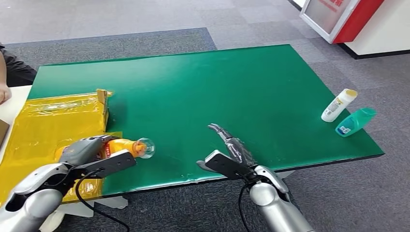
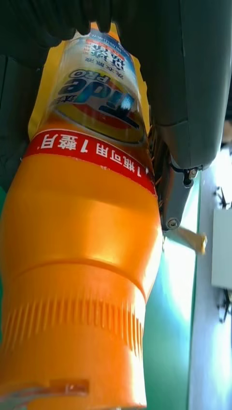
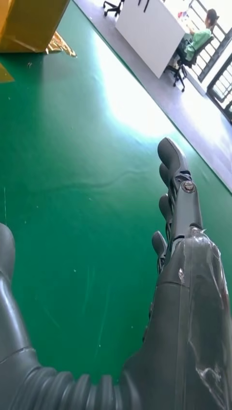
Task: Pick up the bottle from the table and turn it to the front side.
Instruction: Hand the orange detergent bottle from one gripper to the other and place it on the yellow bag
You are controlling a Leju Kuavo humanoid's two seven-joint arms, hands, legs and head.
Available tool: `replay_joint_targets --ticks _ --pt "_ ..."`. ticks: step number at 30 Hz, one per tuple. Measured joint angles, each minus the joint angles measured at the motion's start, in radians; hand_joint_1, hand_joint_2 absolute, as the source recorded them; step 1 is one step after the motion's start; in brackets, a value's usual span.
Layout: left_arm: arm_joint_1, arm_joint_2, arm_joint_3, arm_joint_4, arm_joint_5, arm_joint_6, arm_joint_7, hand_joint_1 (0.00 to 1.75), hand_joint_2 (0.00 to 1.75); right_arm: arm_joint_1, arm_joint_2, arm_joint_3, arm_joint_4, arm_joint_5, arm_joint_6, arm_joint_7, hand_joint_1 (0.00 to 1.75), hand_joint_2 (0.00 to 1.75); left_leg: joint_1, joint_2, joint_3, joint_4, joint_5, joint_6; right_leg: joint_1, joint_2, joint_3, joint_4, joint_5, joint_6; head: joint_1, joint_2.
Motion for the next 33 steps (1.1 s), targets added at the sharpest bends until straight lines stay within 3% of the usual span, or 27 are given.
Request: replay_joint_targets --ticks 7,17,26,30,31,33 --pt "-0.025 0.016 0.065 0.154 -0.120 -0.001 -0.025 1.75 1.75 -0.001 0.000 -0.001 0.026 -0.019 0.004 -0.017 0.00 1.75 0.000 0.000 0.000 0.000 0.000 0.000 0.000 0.000 0.000 0.000 0.000 0.000 0.000 0.000" --pt "-0.034 0.015 0.123 0.260 -0.279 0.023 -0.057 1.75 1.75 0.010 0.000 -0.002 0.057 -0.029 0.005 -0.016 0.00 1.75 0.000 0.000 0.000 0.000 0.000 0.000 0.000 0.000 0.000 0.000 0.000 0.000 0.000 0.000" --pt "-0.088 -0.027 0.127 0.360 -0.413 0.159 -0.131 1.75 1.75 0.011 0.013 0.000 0.090 -0.035 0.015 -0.020 0.00 1.75 0.000 0.000 0.000 0.000 0.000 0.000 0.000 0.000 0.000 0.000 0.000 0.000 0.000 0.000" --pt "-0.097 -0.058 0.126 0.394 -0.429 0.208 -0.153 1.54 1.75 0.011 0.018 0.003 0.105 -0.034 0.016 -0.020 0.00 1.75 0.000 0.000 0.000 0.000 0.000 0.000 0.000 0.000 0.000 0.000 0.000 0.000 0.000 0.000" --pt "-0.097 -0.065 0.126 0.400 -0.428 0.212 -0.156 1.38 1.75 0.011 0.018 0.004 0.109 -0.034 0.016 -0.020 0.00 1.75 0.000 0.000 0.000 0.000 0.000 0.000 0.000 0.000 0.000 0.000 0.000 0.000 0.000 0.000" --pt "-0.097 -0.078 0.126 0.410 -0.425 0.215 -0.159 0.84 1.75 0.011 0.019 0.004 0.115 -0.034 0.016 -0.020 0.00 1.75 0.000 0.000 0.000 0.000 0.000 0.000 0.000 0.000 0.000 0.000 0.000 0.000 0.000 0.000"
